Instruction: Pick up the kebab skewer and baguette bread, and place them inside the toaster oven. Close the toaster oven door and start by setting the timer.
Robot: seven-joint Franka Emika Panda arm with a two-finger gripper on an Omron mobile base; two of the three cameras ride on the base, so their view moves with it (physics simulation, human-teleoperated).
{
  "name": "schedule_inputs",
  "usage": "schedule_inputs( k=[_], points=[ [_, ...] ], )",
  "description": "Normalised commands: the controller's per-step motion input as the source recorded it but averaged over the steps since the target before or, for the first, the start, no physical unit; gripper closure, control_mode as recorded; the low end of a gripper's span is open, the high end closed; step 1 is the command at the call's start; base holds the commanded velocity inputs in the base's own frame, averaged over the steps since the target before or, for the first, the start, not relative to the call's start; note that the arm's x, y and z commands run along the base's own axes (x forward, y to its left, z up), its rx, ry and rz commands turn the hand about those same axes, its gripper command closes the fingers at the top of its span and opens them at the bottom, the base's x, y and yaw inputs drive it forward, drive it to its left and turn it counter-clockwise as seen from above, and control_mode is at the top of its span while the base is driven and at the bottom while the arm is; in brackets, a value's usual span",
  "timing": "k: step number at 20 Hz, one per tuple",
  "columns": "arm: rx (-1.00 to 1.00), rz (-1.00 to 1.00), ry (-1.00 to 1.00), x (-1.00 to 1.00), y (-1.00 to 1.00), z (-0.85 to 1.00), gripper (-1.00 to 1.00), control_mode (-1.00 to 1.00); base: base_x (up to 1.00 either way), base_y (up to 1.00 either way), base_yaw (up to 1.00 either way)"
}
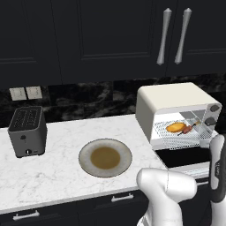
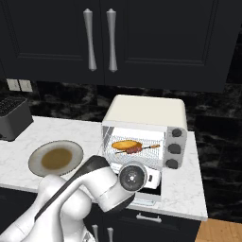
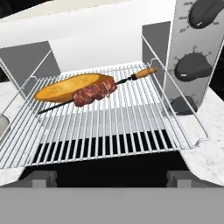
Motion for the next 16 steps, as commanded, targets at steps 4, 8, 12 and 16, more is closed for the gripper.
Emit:
schedule_inputs(
  k=[4,8,12,16],
  points=[
    [0.00,-0.07,-0.23,0.12,0.13,0.00,-1.00,-1.00,0.00,0.00,0.00],
    [0.00,0.00,-0.04,0.00,0.00,0.00,-1.00,-1.00,0.00,0.00,0.00],
    [0.00,0.00,0.00,0.00,0.02,0.00,-1.00,-1.00,0.00,0.00,0.00],
    [0.00,0.00,0.00,0.01,0.00,0.00,-1.00,-1.00,0.00,0.00,0.00]
  ],
)
